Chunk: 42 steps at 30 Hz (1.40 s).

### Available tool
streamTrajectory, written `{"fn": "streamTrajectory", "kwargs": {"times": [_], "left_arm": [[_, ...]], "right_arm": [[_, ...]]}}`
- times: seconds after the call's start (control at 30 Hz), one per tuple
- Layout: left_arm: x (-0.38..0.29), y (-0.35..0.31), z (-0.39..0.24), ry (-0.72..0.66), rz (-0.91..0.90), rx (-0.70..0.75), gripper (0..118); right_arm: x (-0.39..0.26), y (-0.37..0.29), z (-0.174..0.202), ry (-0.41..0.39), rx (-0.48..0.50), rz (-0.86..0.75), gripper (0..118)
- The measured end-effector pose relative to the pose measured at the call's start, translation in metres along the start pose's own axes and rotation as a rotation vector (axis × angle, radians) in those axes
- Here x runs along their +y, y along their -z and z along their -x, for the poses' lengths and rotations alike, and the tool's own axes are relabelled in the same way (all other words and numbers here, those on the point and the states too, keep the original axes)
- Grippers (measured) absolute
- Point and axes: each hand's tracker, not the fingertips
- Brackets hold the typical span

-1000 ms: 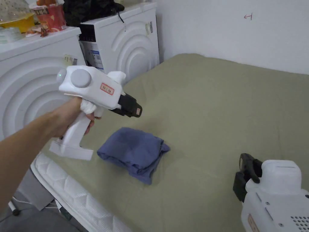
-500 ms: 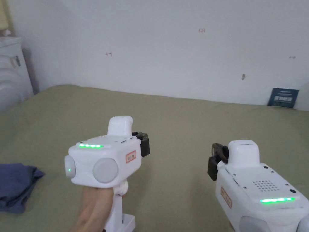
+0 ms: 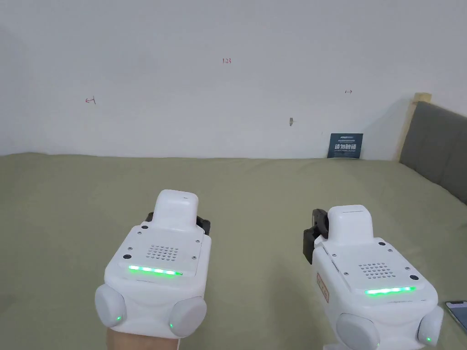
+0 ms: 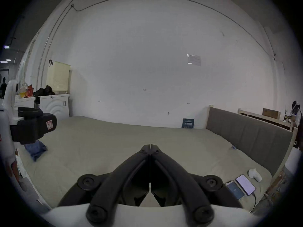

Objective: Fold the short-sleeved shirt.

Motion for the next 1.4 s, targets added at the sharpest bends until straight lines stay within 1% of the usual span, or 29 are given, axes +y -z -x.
{"fn": "streamTrajectory", "kwargs": {"times": [0.23, 0.5, 0.53, 0.57, 0.6, 0.63, 0.67, 0.7, 0.73, 0.77, 0.8, 0.97, 1.1, 1.23, 1.4], "left_arm": [[0.003, -0.001, 0.009, -0.027, -0.005, 0.038, 2], [0.004, -0.002, 0.015, -0.039, -0.017, 0.056, 2], [0.004, -0.002, 0.015, -0.047, -0.019, 0.062, 2], [0.003, -0.003, 0.016, -0.052, -0.030, 0.077, 5], [0.003, -0.002, 0.016, -0.048, -0.036, 0.089, 11], [0.003, 0.000, 0.015, -0.027, -0.030, 0.131, 33], [0.003, 0.002, 0.016, -0.028, -0.021, 0.136, 67], [0.002, 0.004, 0.019, -0.043, -0.019, 0.133, 105], [0.002, 0.004, 0.022, -0.071, -0.020, 0.129, 118], [0.005, -0.002, 0.025, -0.072, -0.048, 0.136, 118], [0.008, -0.002, 0.026, -0.064, -0.040, 0.144, 118], [0.009, -0.005, 0.026, -0.063, -0.053, 0.138, 118], [0.009, -0.006, 0.024, -0.051, -0.058, 0.131, 118], [0.010, -0.006, 0.022, -0.053, -0.066, 0.129, 118], [0.012, -0.007, 0.021, -0.062, -0.055, 0.111, 118]], "right_arm": [[0.005, -0.002, 0.011, -0.019, 0.014, -0.028, 0], [0.007, 0.001, 0.015, -0.004, 0.022, -0.032, 0], [0.009, 0.001, 0.014, 0.001, 0.024, -0.032, 2], [0.009, 0.001, 0.014, 0.006, 0.026, -0.032, 9], [0.011, 0.002, 0.013, 0.013, 0.027, -0.030, 28], [0.011, 0.004, 0.012, 0.020, 0.027, -0.021, 72], [0.012, 0.006, 0.011, 0.030, 0.016, -0.002, 109], [0.009, 0.004, 0.012, 0.038, 0.047, -0.001, 116], [0.016, 0.004, 0.010, 0.051, 0.008, -0.069, 115], [0.020, 0.007, 0.011, 0.041, 0.002, -0.036, 118], [0.012, 0.003, 0.010, 0.045, 0.003, -0.039, 118], [0.013, 0.006, 0.009, 0.072, 0.010, -0.021, 118], [0.016, 0.006, 0.012, 0.050, -0.010, -0.032, 118], [0.018, 0.005, 0.010, 0.041, 0.008, -0.035, 118], [0.022, 0.003, 0.010, 0.034, 0.007, -0.037, 118]]}}
